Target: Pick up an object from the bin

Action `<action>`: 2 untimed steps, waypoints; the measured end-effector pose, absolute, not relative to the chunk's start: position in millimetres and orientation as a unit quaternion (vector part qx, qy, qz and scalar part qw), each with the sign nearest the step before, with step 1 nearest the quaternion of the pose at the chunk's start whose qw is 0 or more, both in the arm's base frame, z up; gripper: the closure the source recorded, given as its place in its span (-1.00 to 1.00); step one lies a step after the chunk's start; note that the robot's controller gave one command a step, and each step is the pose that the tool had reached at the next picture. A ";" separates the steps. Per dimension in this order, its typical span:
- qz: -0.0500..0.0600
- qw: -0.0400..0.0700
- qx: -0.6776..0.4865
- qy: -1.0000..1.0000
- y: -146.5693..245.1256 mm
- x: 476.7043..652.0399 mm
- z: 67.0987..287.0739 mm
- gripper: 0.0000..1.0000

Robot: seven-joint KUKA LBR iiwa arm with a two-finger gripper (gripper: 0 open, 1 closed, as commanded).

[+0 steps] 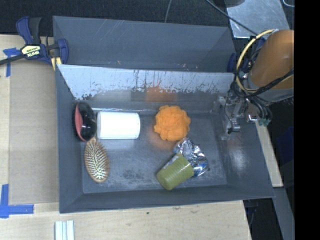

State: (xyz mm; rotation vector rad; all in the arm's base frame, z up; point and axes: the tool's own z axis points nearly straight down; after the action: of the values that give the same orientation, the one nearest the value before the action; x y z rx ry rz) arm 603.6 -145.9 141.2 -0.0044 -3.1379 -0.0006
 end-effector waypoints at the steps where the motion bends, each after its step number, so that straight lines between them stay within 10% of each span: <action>1: -0.002 0.002 0.092 -0.996 -83.2 581.3 68.6 -1.00; 2: 0.000 -0.001 0.060 -0.998 -125.1 605.6 75.9 -1.00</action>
Offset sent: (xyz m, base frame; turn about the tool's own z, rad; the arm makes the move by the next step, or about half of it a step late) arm -0.0219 0.0612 -0.0712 -0.1864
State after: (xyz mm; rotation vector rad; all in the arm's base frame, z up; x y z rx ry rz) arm 605.6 -125.1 75.9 0.1874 -3.1386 -0.0002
